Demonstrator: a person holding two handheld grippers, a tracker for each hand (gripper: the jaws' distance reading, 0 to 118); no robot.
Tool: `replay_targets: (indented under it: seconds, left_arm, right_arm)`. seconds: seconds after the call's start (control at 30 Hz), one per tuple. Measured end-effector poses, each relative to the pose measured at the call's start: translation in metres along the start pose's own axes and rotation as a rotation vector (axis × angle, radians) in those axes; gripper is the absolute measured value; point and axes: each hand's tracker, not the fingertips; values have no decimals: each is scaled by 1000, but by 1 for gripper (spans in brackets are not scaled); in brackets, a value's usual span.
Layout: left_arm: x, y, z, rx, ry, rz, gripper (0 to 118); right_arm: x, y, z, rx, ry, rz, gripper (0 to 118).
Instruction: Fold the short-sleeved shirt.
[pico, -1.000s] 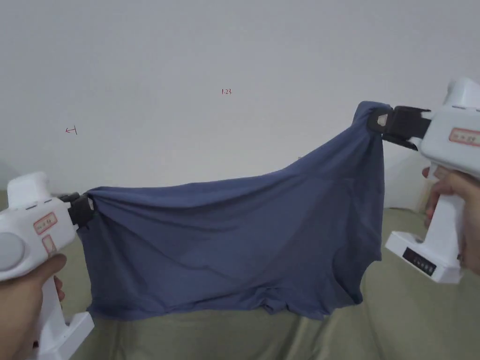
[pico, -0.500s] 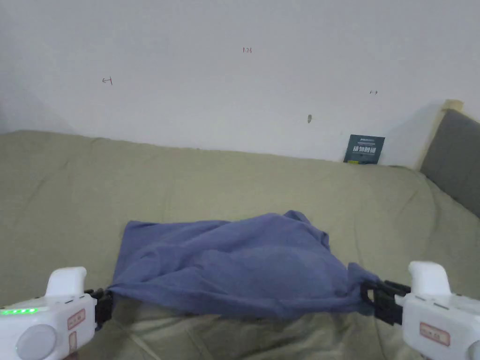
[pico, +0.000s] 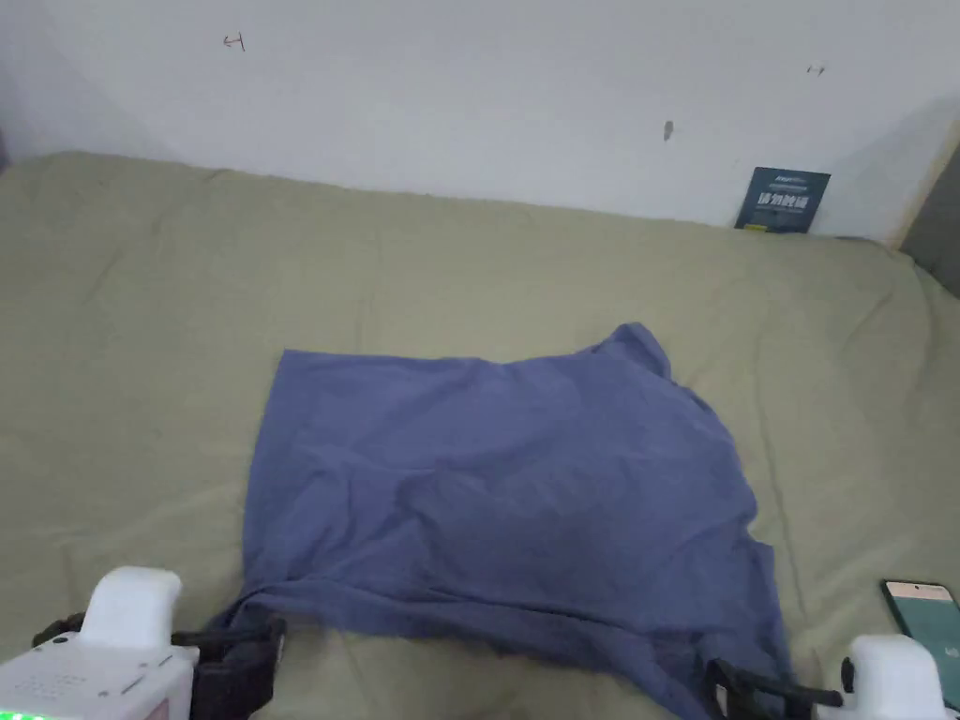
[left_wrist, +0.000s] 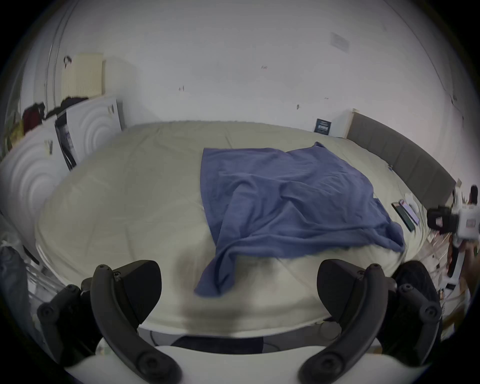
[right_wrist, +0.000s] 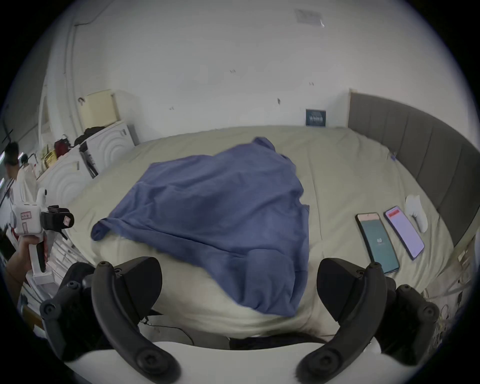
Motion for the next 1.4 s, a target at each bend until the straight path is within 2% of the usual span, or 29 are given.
replay_targets:
  seconds: [0.07,0.1,0.13,0.17,0.2,0.23,0.27,0.3,0.37,0.4,0.43,0.47,0.53,0.57,0.6,0.77,0.83,0.87,0.9,0.93,0.97,1.03,1.13,1.17,1.2,1.27,1.3,1.4]
  left_arm:
    - [6,-13,18,-20,48,-23,118]
    - [-4,-24,9,-54,63,-34,114]
    - [-9,-31,5,-113,39,-28,94]
    - [-13,-35,3,-155,0,-21,30]
    - [-9,-35,4,-181,16,-12,9]
    - [-9,-38,0,-203,33,11,9]
    - [-13,-40,-4,-181,37,-4,9]
    - [-18,-40,-10,-208,7,14,9]
    - [-20,-38,-18,-198,31,12,10]
    - [-23,-35,-25,-200,25,8,24]
    - [-27,-32,-33,-197,20,2,62]
    - [-30,-30,-40,-189,9,-8,118]
    - [-36,-25,-65,-226,4,-24,118]
    - [-36,-5,-74,-253,-11,83,117]
    - [-36,12,-89,-218,-10,-10,117]
    - [-39,-9,-119,-265,8,-28,116]
    - [-38,-4,-128,-273,-8,-47,110]
    - [-37,-1,-132,-294,-15,-58,82]
    - [-32,-6,-131,-310,-15,-68,34]
    - [-29,-6,-130,-285,40,-105,15]
    - [-30,-5,-128,-257,17,-112,14]
    - [-32,-5,-124,-279,-18,-24,14]
    - [-30,-2,-112,-261,-18,-24,13]
    - [-29,0,-109,-248,-19,-24,13]
    - [-27,2,-105,-236,-19,-18,13]
    - [-25,4,-98,-208,5,-12,13]
    - [-11,7,-90,-195,26,-29,13]
    - [-2,10,-85,-189,19,-21,13]
  right_arm:
    - [-17,-8,14,8,-22,18,117]
    - [-22,-13,20,8,-17,22,110]
    - [-27,-20,23,6,-5,24,87]
    - [-30,-25,25,9,0,16,26]
    - [-35,-30,24,2,-8,8,1]
    - [-37,-35,20,-45,-56,29,1]
    - [-37,-39,19,-35,-36,27,1]
    - [-33,-44,14,-52,10,31,1]
    - [-36,-44,11,-87,-7,65,1]
    - [-37,-43,11,-88,-12,91,1]
    - [-40,-44,14,-82,-10,105,1]
    - [-41,-43,15,-83,-9,104,1]
    - [-39,-41,16,-87,-10,88,1]
    - [-38,-41,17,-90,-10,76,1]
    - [-37,-40,17,-94,-13,64,1]
    - [-32,-37,14,-108,-35,38,1]
    - [-28,-36,13,-113,-38,13,1]
    - [-27,-35,13,-113,-40,1,1]
    - [-25,-34,12,-113,-43,-7,1]
    - [-24,-33,12,-112,-48,-12,1]
    - [-23,-32,12,-112,-53,-14,1]
    - [-20,-29,12,-112,-70,-8,1]
    - [-8,-27,8,-118,-97,2,2]
    - [-5,-27,6,-115,-115,-7,18]
    - [-1,-25,4,-107,-138,-36,47]
    - [12,-21,-6,-129,-115,-84,112]
    - [18,-19,-15,-175,-106,-91,118]
    - [27,-17,-36,-186,-176,-24,118]
